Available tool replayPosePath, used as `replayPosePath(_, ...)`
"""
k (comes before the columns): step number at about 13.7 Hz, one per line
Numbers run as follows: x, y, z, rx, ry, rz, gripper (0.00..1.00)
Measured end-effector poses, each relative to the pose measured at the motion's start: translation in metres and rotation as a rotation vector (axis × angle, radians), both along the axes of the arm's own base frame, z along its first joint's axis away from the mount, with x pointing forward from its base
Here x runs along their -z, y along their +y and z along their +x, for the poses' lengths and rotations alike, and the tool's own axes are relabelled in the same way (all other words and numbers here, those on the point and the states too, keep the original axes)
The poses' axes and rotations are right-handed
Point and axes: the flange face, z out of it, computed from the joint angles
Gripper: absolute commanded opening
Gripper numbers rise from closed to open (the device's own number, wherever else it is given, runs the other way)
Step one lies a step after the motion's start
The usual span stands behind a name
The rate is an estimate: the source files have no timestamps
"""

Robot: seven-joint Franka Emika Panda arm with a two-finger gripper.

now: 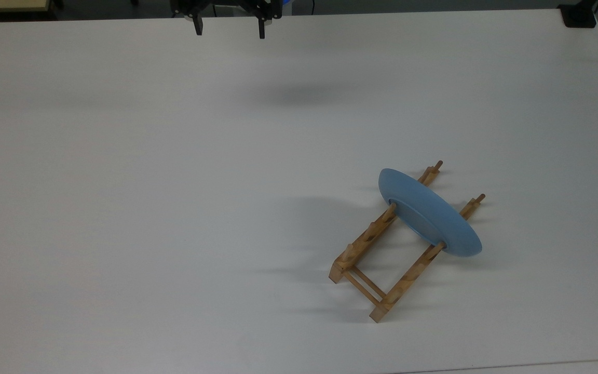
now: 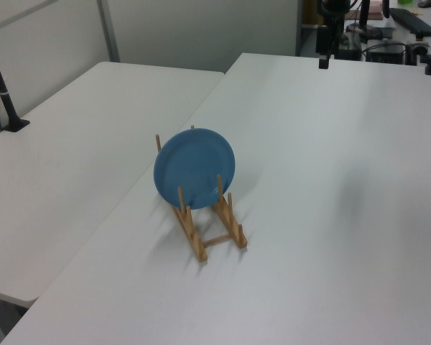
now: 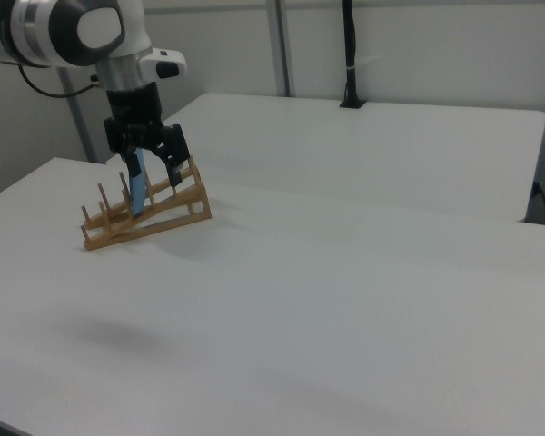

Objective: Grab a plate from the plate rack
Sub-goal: 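Move the open gripper down toward the rim of the blue plate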

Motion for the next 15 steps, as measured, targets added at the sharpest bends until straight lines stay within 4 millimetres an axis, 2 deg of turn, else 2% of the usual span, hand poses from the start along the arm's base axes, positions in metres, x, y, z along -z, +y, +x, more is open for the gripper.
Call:
replayPosePath(10, 0.007, 0.002, 0.000, -0.017, 0.015, -0.021, 1.00)
replayPosePath(12, 0.011, 0.011, 0.003, -0.035, 0.016, -0.020, 1.00)
replayPosePath(15, 0.003, 0.044, 0.011, -0.092, -0.025, -0.017, 1.00)
